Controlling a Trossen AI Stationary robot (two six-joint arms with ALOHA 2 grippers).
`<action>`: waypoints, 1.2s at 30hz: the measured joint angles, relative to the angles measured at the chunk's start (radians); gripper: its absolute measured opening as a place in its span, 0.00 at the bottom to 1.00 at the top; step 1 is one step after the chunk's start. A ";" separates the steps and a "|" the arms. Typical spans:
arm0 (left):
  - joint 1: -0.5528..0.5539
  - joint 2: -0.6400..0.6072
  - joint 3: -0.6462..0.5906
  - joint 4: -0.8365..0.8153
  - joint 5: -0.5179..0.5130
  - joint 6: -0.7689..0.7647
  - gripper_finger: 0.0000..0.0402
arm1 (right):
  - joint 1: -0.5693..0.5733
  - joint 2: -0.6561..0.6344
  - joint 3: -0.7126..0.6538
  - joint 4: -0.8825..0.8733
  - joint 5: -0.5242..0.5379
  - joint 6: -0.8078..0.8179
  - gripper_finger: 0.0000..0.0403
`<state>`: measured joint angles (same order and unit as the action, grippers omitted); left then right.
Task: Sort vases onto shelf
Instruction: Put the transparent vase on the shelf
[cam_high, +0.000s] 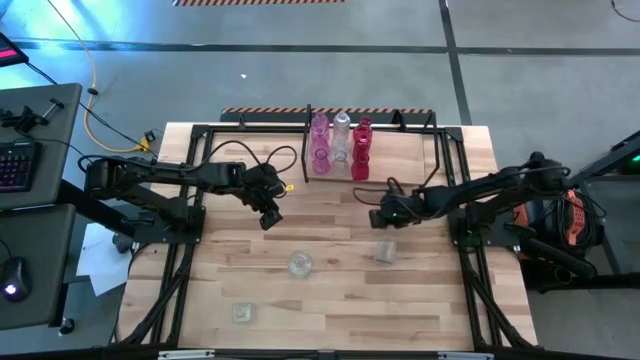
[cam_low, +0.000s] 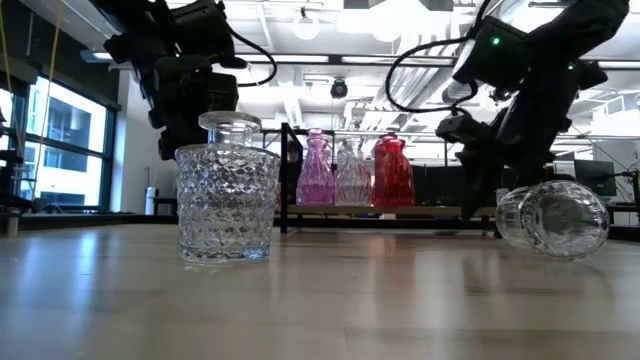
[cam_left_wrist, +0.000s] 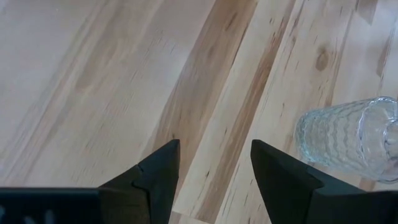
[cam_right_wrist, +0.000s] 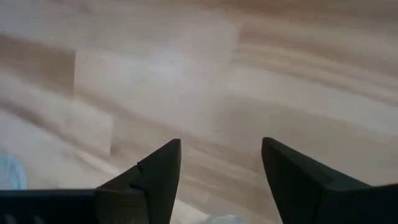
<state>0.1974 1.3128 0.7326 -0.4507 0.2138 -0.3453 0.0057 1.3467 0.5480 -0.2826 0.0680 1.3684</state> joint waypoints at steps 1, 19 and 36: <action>0.000 0.000 0.000 -0.001 0.000 0.000 0.46 | 0.004 -0.017 0.000 -0.027 0.017 0.024 0.51; 0.027 0.000 0.000 0.010 -0.014 0.061 0.46 | 0.322 -0.105 0.000 -0.196 0.258 0.618 0.43; 0.053 0.000 0.000 0.011 -0.013 0.094 0.46 | 0.329 0.020 0.000 -0.032 0.195 0.636 0.43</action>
<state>0.2504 1.3125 0.7326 -0.4401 0.2005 -0.2508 0.3344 1.3667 0.5484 -0.3149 0.2633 2.0048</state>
